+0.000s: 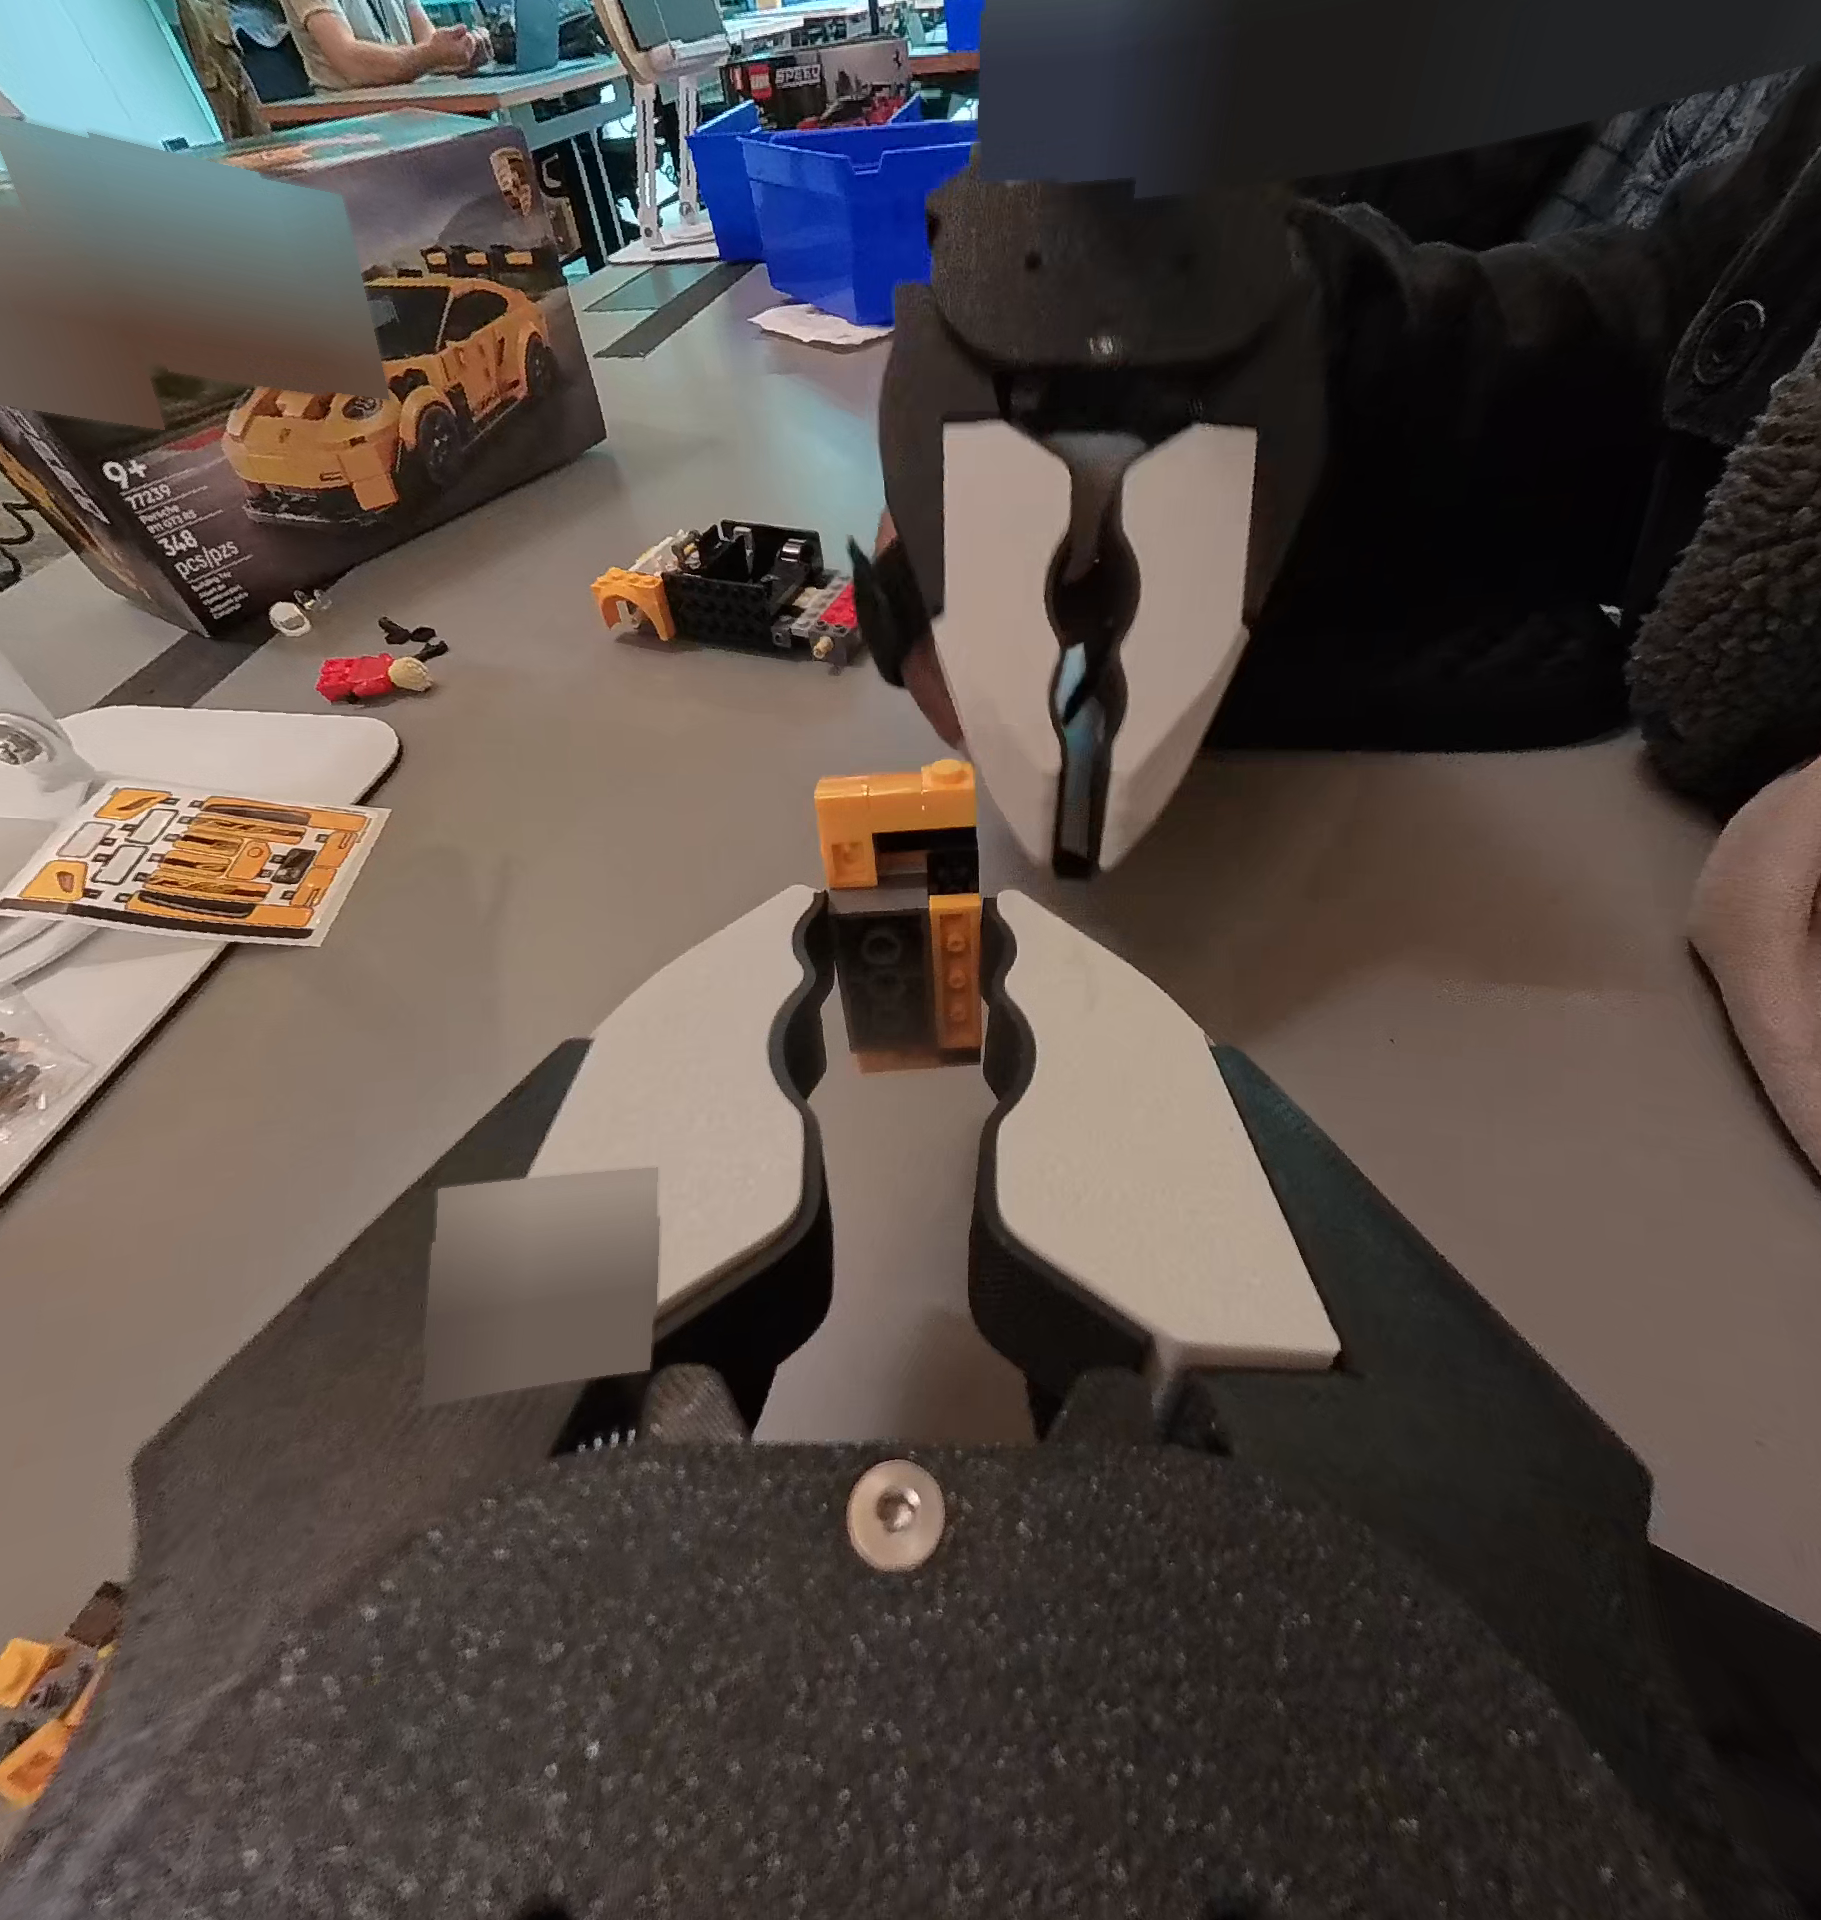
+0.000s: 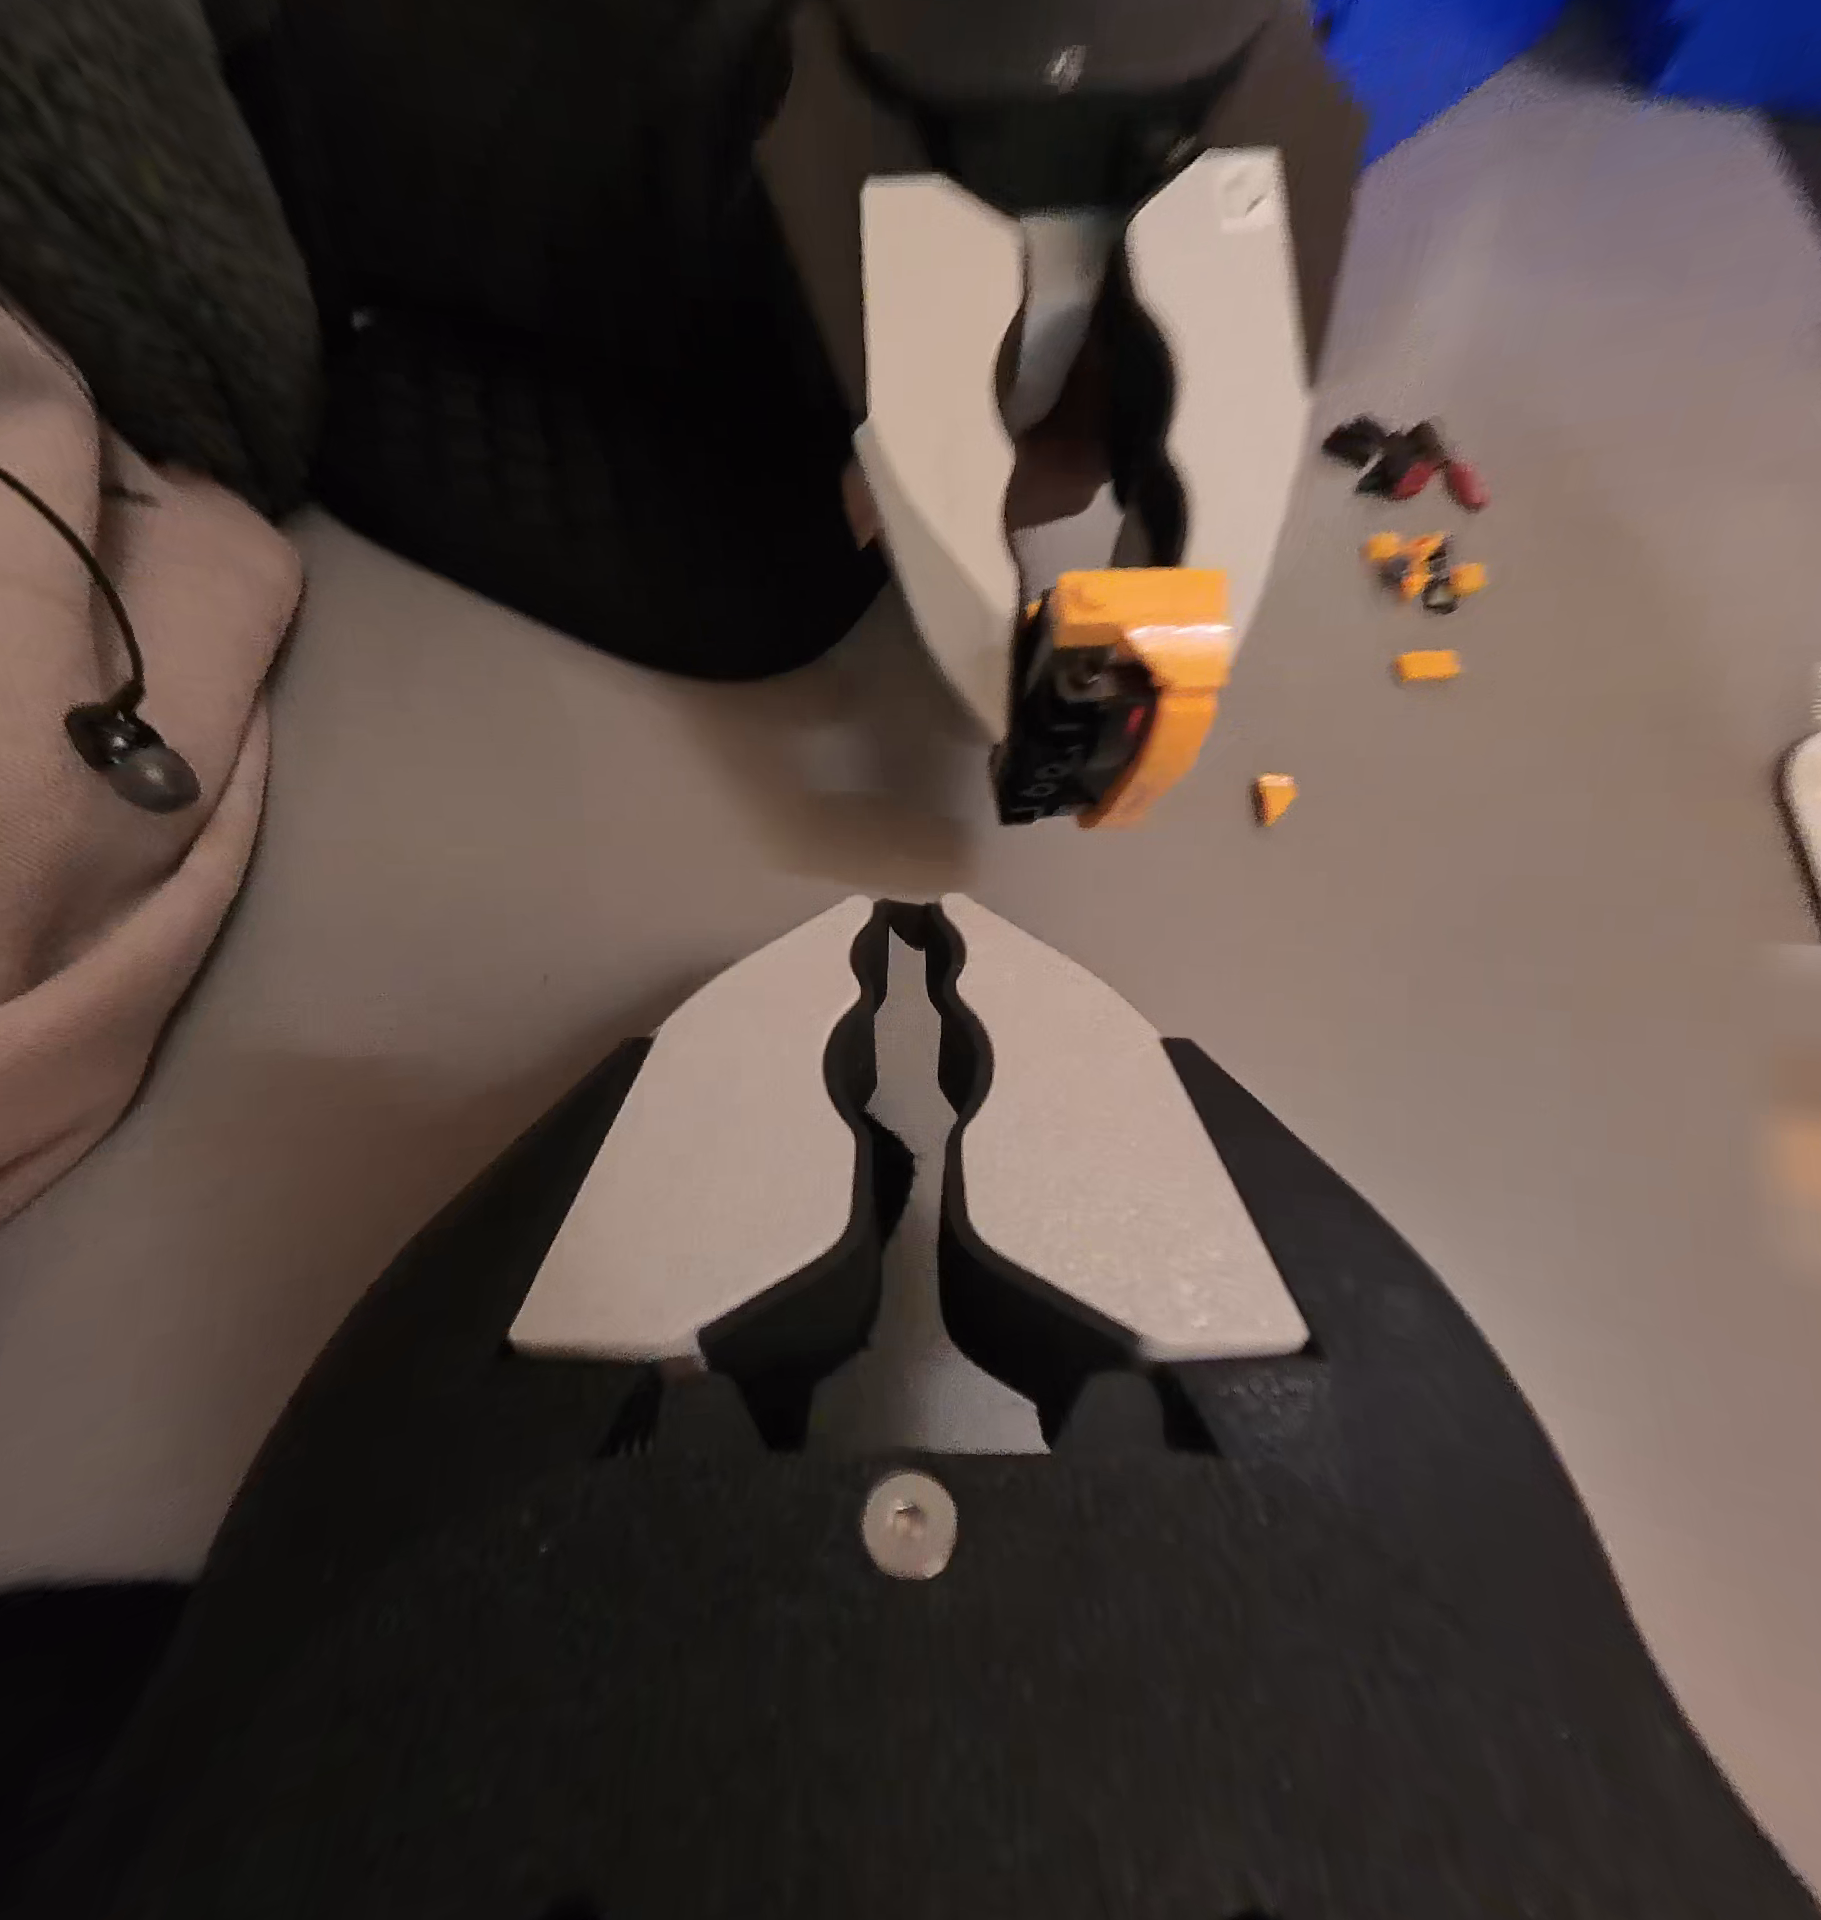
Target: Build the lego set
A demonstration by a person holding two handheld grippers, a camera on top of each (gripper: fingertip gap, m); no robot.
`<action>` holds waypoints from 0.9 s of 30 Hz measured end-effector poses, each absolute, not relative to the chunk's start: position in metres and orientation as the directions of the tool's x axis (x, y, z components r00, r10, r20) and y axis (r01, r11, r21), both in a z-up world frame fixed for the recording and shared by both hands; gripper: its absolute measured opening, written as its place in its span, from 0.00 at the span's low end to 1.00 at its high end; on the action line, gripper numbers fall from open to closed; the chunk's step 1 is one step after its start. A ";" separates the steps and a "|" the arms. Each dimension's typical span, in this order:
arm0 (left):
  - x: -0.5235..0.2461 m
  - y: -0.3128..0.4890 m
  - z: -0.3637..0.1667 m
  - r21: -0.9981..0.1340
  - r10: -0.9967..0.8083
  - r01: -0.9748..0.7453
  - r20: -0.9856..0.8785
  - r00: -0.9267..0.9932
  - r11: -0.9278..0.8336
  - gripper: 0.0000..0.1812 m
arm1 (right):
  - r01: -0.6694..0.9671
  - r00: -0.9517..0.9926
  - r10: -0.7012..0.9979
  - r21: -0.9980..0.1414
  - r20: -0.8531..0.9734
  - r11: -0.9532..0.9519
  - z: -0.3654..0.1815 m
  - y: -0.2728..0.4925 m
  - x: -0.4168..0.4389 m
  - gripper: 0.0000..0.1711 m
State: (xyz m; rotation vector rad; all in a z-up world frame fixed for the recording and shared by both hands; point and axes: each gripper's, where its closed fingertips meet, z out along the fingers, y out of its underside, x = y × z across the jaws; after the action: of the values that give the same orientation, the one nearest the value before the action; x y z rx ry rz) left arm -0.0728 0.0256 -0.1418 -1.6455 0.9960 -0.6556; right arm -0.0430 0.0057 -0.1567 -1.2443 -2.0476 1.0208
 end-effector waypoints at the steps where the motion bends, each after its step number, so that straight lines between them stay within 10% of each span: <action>1: -0.073 0.025 -0.142 -0.954 -0.863 -0.285 -0.064 0.501 -0.094 0.15 | 0.480 -0.422 0.904 -0.831 0.063 0.282 -0.150 0.009 -0.043 0.04; 17: -0.066 0.046 -0.104 -0.976 -0.814 -0.210 -0.171 0.554 0.062 0.15 | 0.310 -0.365 0.888 -0.862 0.281 0.401 -0.044 0.043 -0.054 0.04; 27: -0.068 0.041 -0.106 -0.971 -0.807 -0.219 -0.209 0.553 0.101 0.14 | 0.386 -0.449 0.850 -0.798 0.276 0.463 -0.076 0.027 -0.067 0.04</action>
State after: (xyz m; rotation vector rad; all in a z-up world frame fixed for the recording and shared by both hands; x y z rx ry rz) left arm -0.0684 0.0411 -0.1059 -1.4419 0.9404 -0.5459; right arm -0.0667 0.0266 -0.0759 -1.0250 -2.0299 0.8708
